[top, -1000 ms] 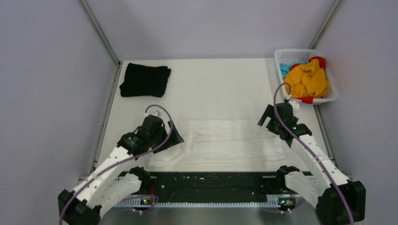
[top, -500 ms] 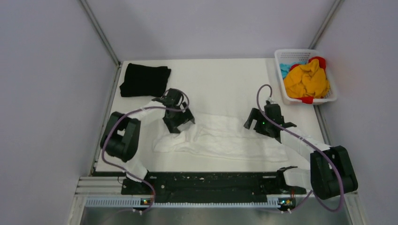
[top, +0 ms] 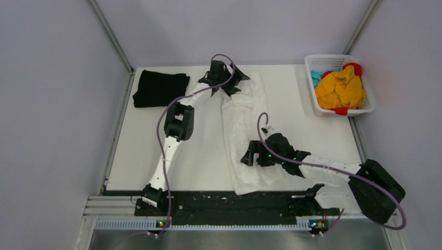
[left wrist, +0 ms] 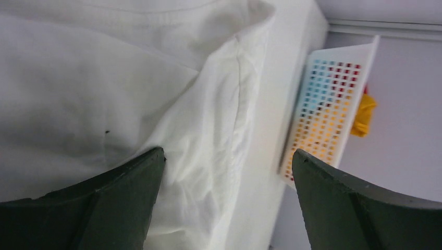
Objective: Fold and stack the t-shirts
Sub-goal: Rotate the tshirt 90 degrees
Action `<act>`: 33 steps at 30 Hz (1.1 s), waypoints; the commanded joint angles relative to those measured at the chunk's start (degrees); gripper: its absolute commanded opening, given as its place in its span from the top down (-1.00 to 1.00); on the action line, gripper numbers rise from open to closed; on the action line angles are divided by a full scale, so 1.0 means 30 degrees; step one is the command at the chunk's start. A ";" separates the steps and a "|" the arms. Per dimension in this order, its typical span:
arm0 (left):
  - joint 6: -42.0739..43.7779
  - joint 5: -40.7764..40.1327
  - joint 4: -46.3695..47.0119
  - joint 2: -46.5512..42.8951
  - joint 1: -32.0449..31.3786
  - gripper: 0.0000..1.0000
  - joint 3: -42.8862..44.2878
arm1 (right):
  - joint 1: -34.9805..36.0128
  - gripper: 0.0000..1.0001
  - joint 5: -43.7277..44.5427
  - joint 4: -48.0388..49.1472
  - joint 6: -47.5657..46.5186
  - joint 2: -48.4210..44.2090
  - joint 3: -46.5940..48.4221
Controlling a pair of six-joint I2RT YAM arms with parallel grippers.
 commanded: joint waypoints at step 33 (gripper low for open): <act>-0.2096 -0.5259 0.0572 -0.1675 0.2087 -0.97 0.2266 | 0.4458 -0.98 -0.0892 -0.3035 -0.2479 -0.1315 0.4425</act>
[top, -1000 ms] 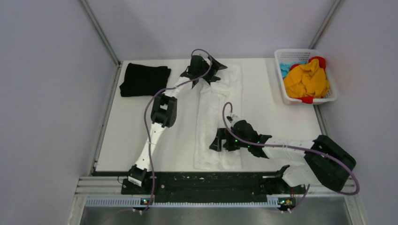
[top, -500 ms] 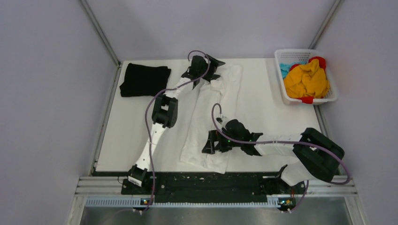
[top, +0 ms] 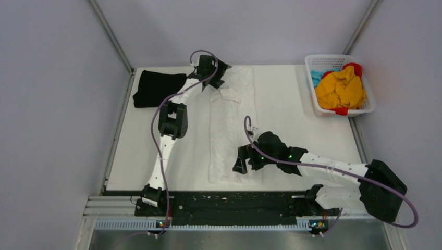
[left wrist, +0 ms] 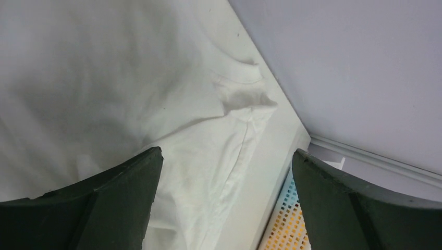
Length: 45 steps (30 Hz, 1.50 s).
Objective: Fold and stack the t-shirts
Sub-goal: Rotate the tshirt 90 degrees, then grab the bottom of the folded rectangular tshirt with both arms
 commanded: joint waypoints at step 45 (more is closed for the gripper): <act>0.5119 0.3287 0.1343 -3.2985 -0.7036 -0.26 -4.0850 | 0.0175 0.03 0.2430 -0.1403 1.1450 -0.5934 -0.6768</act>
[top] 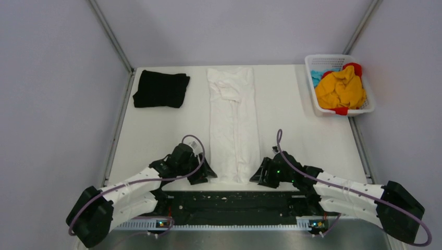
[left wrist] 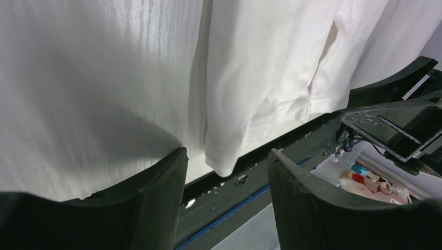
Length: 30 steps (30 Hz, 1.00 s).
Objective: Fold and stack the t-shirts
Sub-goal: Grab the bottom of the folded rectangular tshirt with both arms, then fold the folded rectangular tshirt in 1/3 of the way
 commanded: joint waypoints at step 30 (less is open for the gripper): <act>-0.0148 -0.3668 0.0495 -0.1454 -0.3044 1.00 0.2144 | 0.2833 1.00 0.3188 -0.1830 -0.2933 -0.0471 0.4193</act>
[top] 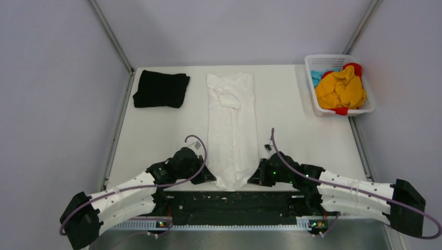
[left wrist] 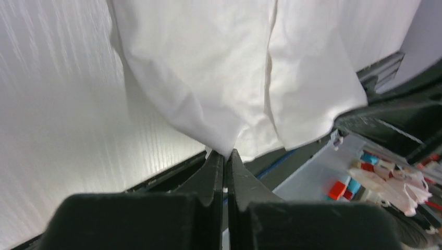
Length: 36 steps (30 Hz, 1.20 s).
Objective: Fold and stack the t-shirts
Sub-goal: Fold the folded rectangular tshirt in 1/3 of the way
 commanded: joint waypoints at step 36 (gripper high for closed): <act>0.7227 0.1846 -0.1019 2.1142 1.0512 1.00 1.9840 | -1.0784 1.00 0.1344 0.6606 -0.8909 1.6928 1.3798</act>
